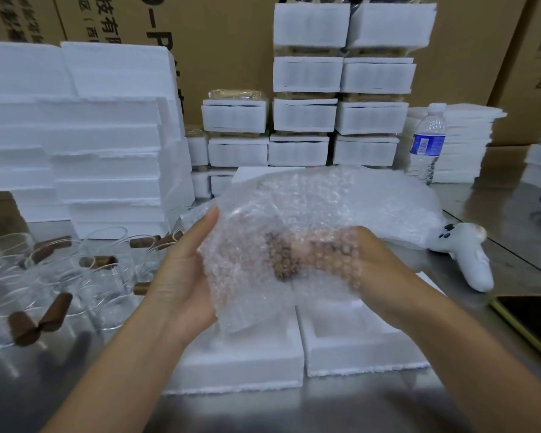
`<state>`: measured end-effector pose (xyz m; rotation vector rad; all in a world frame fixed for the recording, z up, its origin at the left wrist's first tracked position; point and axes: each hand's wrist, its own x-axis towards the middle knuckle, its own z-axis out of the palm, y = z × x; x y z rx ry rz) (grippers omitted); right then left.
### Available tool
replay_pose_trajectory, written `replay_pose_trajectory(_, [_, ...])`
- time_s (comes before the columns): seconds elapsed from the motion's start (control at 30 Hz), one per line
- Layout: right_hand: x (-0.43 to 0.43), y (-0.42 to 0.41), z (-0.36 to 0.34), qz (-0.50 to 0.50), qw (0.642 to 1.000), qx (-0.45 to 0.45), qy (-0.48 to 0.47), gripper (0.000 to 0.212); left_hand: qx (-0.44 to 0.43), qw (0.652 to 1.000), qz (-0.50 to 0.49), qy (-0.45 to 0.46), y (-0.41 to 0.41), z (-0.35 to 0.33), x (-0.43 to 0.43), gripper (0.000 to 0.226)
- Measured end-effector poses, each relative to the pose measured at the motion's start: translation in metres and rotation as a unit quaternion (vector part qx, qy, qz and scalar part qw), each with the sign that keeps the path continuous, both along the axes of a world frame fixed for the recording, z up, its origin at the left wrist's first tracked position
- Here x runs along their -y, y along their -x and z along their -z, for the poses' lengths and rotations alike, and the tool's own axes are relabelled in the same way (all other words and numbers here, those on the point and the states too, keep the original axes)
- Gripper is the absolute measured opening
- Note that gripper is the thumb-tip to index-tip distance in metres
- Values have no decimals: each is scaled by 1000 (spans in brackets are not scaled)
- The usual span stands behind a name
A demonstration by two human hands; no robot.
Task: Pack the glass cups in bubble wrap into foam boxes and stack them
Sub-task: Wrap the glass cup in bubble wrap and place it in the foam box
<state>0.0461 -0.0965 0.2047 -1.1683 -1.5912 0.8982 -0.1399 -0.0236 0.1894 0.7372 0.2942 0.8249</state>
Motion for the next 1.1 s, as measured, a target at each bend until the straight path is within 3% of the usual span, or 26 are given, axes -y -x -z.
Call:
replay_pose_trajectory(0.13, [-3,2,-3,23,995,-90,-40,32,75,996,11,50,0,-3,1,76])
replay_pose_trajectory(0.23, [-8,-4,-2,66,987,-80,-122,53,98,993,0,70,-1,-2,-3,63])
replay_pose_trajectory(0.3, [-7,-7,0,69,984,-26,-162,52,99,992,-30,73,0,-4,-3,51])
replay_pose_trajectory(0.47, [-13,-17,13,105,987,102,-60,24,90,990,-87,65,2,-3,-5,44])
replay_pose_trajectory(0.53, [-15,-19,13,134,987,61,-59,9,82,991,-92,54,2,-2,-5,37])
replay_pose_trajectory(0.6, [-14,-23,8,144,987,-17,-64,10,80,991,-96,47,2,-2,-3,36])
replay_pose_trajectory(0.73, [-10,-29,-1,144,973,-164,-78,13,87,990,-97,62,0,-3,-3,55])
replay_pose_trajectory(0.87, [-11,-27,-2,145,964,-197,-103,12,117,989,-57,75,0,-4,-2,56])
replay_pose_trajectory(1.0, [-11,-26,-4,146,953,-232,-127,17,103,992,-41,62,0,-3,-3,89])
replay_pose_trajectory(1.1, [-10,-26,-7,148,941,-271,-135,15,60,998,-15,25,-4,-2,1,70])
